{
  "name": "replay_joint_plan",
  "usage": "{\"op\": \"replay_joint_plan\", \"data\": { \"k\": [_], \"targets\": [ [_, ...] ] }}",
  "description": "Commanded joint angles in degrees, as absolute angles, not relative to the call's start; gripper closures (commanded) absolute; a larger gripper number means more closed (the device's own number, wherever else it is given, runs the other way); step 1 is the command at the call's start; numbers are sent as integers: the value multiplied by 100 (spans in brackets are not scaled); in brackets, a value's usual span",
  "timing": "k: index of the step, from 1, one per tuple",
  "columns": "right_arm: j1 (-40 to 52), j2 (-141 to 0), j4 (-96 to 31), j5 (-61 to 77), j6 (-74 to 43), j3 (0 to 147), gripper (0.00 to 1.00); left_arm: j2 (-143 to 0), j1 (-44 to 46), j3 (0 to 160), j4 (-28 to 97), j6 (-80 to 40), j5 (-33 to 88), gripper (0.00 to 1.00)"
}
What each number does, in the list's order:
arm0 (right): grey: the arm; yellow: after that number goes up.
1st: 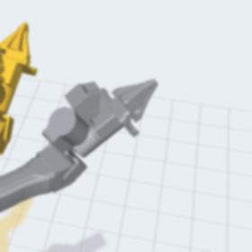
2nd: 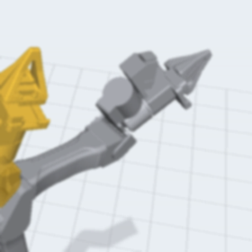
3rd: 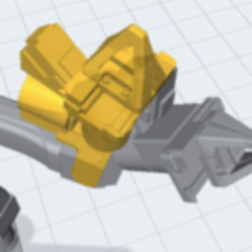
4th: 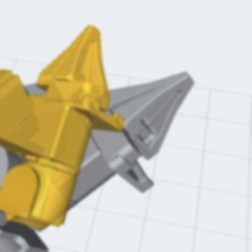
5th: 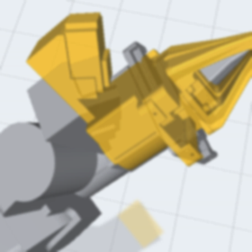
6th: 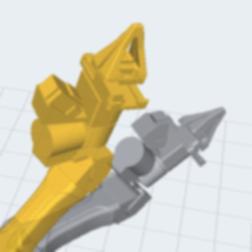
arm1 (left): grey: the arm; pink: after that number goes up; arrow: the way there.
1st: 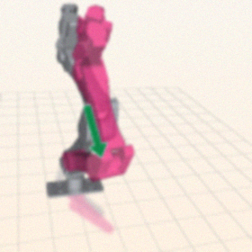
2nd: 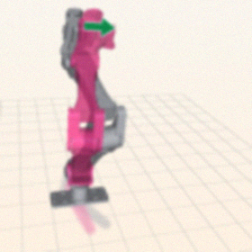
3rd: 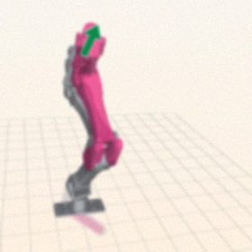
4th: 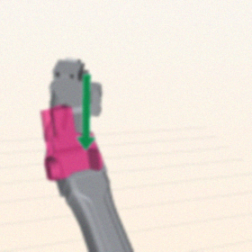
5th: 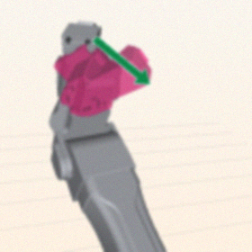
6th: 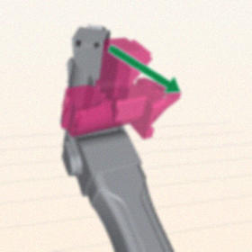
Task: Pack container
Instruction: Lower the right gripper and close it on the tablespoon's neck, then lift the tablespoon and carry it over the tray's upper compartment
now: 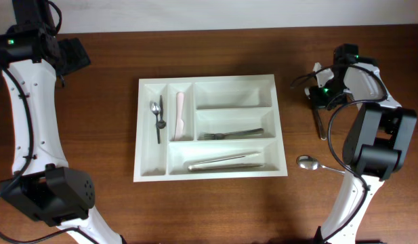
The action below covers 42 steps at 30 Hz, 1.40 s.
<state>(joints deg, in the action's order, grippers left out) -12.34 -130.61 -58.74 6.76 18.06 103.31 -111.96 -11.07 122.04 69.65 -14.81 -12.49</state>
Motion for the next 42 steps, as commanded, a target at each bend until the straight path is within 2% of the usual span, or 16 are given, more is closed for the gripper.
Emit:
{"op": "replay_joint_plan", "data": {
  "k": [1,14,25,35,42],
  "targets": [
    [-1229,-13087,-6060,733,1708,10960,96,-11168,-1114,12250,6969,-1496,-1293,1],
    [-1081,-13087,-7175,1120,1717,12416,96,-11168,-1114,12252,6971,-1496,-1293,1],
    [-342,-13087,-7900,1251,1973,13485,96,-11168,-1114,12252,6969,-1496,-1293,1],
    [873,-13087,-8062,1245,3658,13828,96,-11168,-1114,12250,6971,-1496,-1293,1],
    [1389,-13087,-7992,1203,4709,13810,96,-11168,-1114,12250,6969,-1496,-1293,1]
  ]
}}
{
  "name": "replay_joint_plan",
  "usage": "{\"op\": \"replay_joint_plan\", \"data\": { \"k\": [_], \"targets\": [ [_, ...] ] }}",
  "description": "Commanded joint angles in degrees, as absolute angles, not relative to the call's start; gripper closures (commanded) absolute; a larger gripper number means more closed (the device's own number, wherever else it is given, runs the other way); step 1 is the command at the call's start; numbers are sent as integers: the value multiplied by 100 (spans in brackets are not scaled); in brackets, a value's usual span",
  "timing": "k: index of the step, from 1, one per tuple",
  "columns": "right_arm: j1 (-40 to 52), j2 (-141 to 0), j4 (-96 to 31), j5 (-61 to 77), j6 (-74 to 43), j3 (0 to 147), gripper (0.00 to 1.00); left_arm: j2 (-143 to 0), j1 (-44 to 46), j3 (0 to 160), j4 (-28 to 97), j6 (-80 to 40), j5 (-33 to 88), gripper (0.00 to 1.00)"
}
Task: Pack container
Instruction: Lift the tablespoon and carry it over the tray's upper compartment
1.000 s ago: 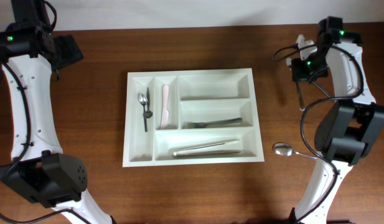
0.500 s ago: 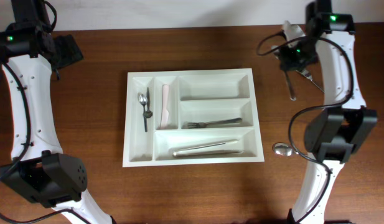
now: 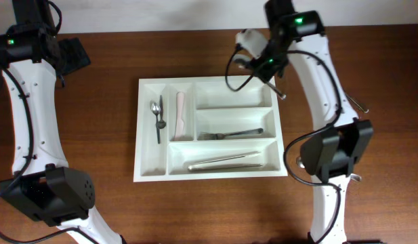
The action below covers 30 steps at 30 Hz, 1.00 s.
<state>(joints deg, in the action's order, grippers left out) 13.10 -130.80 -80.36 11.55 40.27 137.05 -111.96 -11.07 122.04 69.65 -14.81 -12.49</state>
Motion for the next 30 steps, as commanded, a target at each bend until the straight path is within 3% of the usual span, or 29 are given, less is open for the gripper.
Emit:
{"op": "replay_joint_plan", "data": {
  "k": [1,16,30],
  "targets": [
    [1422,-13087,-7950,1203,4805,13810,96,-11168,-1114,12252,6971,-1496,-1293,1],
    [1468,-13089,-6567,1514,6372,12818,96,-11168,-1114,12250,6971,-1496,-1293,1],
    [1750,-13089,-6106,2102,6429,11963,96,-11168,-1114,12250,6971,-1496,-1293,1]
  ]
}}
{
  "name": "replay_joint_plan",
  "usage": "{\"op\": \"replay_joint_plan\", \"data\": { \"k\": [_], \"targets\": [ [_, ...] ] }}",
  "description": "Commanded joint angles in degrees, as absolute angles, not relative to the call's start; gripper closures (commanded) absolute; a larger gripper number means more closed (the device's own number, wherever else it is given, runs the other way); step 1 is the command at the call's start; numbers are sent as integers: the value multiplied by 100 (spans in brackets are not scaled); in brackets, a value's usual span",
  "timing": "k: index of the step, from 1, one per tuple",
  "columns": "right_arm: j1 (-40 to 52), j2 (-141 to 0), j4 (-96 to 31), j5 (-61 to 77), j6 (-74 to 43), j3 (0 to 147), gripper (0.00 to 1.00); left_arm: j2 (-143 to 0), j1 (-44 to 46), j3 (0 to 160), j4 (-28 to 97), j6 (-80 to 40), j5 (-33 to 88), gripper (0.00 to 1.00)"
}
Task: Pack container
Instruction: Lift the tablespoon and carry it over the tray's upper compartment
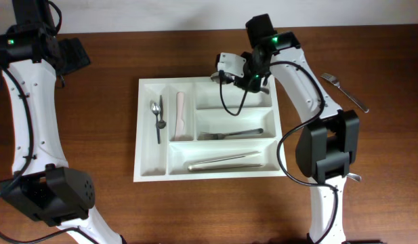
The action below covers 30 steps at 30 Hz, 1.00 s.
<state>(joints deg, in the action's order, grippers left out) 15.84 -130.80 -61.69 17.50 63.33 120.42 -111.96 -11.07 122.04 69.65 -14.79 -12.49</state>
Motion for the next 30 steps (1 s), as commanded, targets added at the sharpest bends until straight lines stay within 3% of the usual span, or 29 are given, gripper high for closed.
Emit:
{"op": "replay_joint_plan", "data": {
  "k": [1,30],
  "targets": [
    [1785,-13089,-6038,2104,6429,11917,96,-11168,-1114,12252,6971,-1496,-1293,1],
    [1844,-13089,-5505,1837,6425,11375,96,-11168,-1114,12250,6971,-1496,-1293,1]
  ]
}}
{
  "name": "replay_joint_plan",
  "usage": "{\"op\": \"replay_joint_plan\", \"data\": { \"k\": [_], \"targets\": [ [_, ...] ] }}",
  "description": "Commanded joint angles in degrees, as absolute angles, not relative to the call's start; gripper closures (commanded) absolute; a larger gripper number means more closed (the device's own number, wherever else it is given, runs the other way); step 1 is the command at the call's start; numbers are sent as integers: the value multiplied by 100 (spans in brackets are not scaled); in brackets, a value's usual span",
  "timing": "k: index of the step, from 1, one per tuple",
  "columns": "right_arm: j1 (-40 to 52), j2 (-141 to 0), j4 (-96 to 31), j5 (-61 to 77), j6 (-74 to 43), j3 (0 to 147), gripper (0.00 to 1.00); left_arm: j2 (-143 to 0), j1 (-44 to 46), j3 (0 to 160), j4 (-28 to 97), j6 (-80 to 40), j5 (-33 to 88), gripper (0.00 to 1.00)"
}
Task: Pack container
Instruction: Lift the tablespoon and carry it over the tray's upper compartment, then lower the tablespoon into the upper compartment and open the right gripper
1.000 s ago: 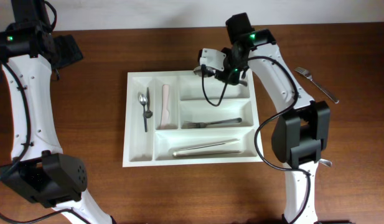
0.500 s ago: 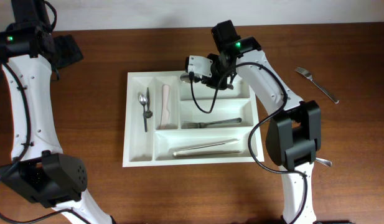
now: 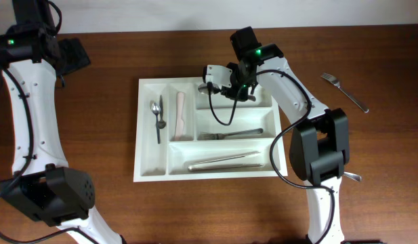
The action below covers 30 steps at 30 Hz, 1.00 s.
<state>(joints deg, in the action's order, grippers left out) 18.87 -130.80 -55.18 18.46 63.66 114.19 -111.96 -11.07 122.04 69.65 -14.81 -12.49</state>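
Note:
A white cutlery tray point(image 3: 209, 177) lies in the middle of the wooden table. My right gripper point(image 3: 217, 80) hangs over the left end of its top compartment point(image 3: 259, 95). It appears shut on a slim metal utensil, which the arm mostly hides. In the tray are a small spoon point(image 3: 155, 108), a pale-handled piece point(image 3: 179, 112), a fork point(image 3: 230, 133) and a long silver piece point(image 3: 225, 161). My left gripper point(image 3: 73, 55) stays at the far left back, away from the tray; its fingers are not readable.
A loose fork point(image 3: 344, 91) lies on the table at the right. A spoon handle tip point(image 3: 352, 177) pokes out beside the right arm's base point(image 3: 320, 159). The left arm's base point(image 3: 49, 196) stands at the front left.
My right gripper has moved left, from above the tray's back rim near the middle to over the left end of the top compartment. The left arm is unchanged.
First my right gripper was at the table's right side, by a utensil lying there. Then it was at the tray's back right corner with a utensil hanging from it. It then stood further left along the back rim, and is now over the top compartment.

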Motion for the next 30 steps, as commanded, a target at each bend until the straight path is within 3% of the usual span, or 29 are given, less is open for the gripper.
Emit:
{"op": "replay_joint_plan", "data": {
  "k": [1,14,18,21,30],
  "targets": [
    [1824,-13089,-5505,1839,6420,11375,96,-11168,-1114,12250,6971,-1496,-1293,1],
    [1719,-13089,-5520,1841,6405,11375,96,-11168,-1114,12252,6971,-1496,-1293,1],
    [1719,-13089,-5520,1841,6405,11375,90,-11168,-1114,12250,6971,-1496,-1293,1],
    [1719,-13089,-5520,1841,6405,11375,77,-11168,-1114,12250,6969,-1496,-1293,1],
    [1719,-13089,-5498,1841,6405,11380,71,-11168,-1114,12250,6971,-1496,-1293,1]
  ]
}}
